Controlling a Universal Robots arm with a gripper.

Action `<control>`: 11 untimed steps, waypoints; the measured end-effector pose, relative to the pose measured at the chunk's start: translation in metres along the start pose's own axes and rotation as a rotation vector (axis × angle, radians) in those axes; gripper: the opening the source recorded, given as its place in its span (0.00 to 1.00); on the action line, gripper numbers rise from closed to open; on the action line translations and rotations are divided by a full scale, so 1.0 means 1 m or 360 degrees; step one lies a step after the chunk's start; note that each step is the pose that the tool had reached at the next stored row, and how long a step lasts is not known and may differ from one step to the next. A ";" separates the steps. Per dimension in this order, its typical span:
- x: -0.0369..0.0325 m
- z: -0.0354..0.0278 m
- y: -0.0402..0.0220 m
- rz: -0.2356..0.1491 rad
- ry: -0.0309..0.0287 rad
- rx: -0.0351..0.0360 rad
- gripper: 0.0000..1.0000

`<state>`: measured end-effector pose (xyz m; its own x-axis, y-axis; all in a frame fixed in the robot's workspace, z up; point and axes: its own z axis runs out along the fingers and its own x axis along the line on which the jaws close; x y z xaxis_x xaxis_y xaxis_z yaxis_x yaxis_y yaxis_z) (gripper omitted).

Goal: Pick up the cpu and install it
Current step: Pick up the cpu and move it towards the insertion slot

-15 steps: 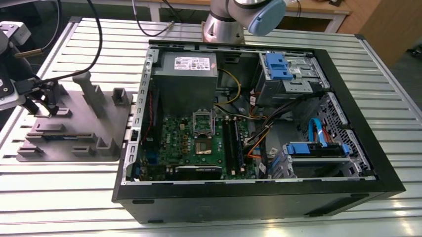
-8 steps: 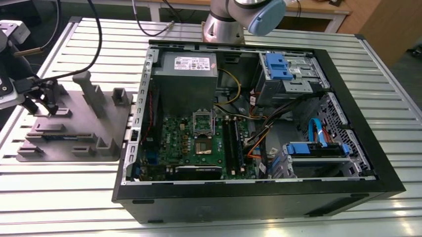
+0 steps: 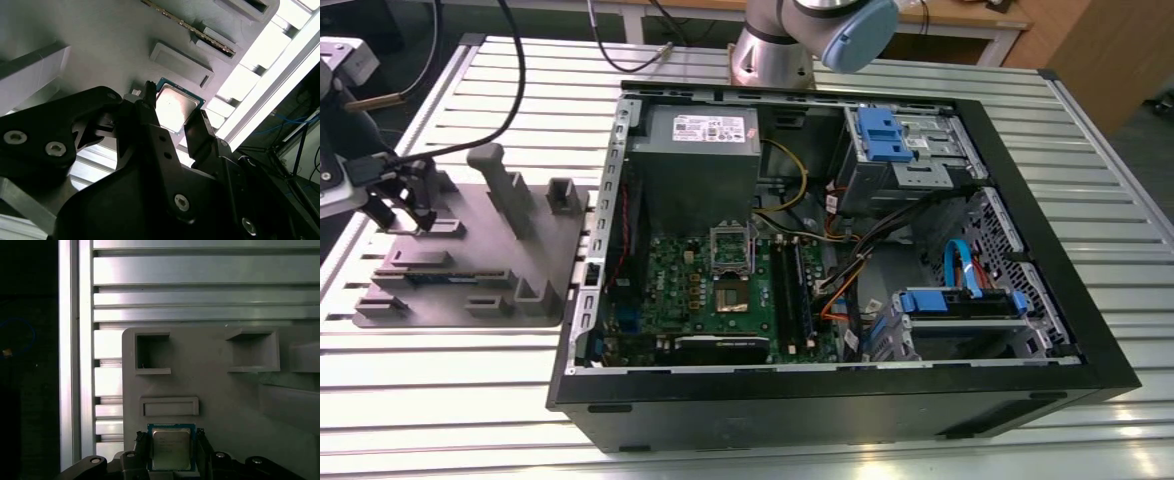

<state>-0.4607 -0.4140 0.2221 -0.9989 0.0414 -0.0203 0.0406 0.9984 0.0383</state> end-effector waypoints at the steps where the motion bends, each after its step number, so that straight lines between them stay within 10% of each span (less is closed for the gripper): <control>1: 0.0000 -0.0002 0.0000 0.0000 -0.00001 0.0000 0.47; 11: -0.0002 -0.0097 0.0004 0.0000 -0.00001 0.0000 0.47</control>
<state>-0.4606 -0.4140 0.2317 -0.9989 0.0413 -0.0203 0.0405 0.9984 0.0383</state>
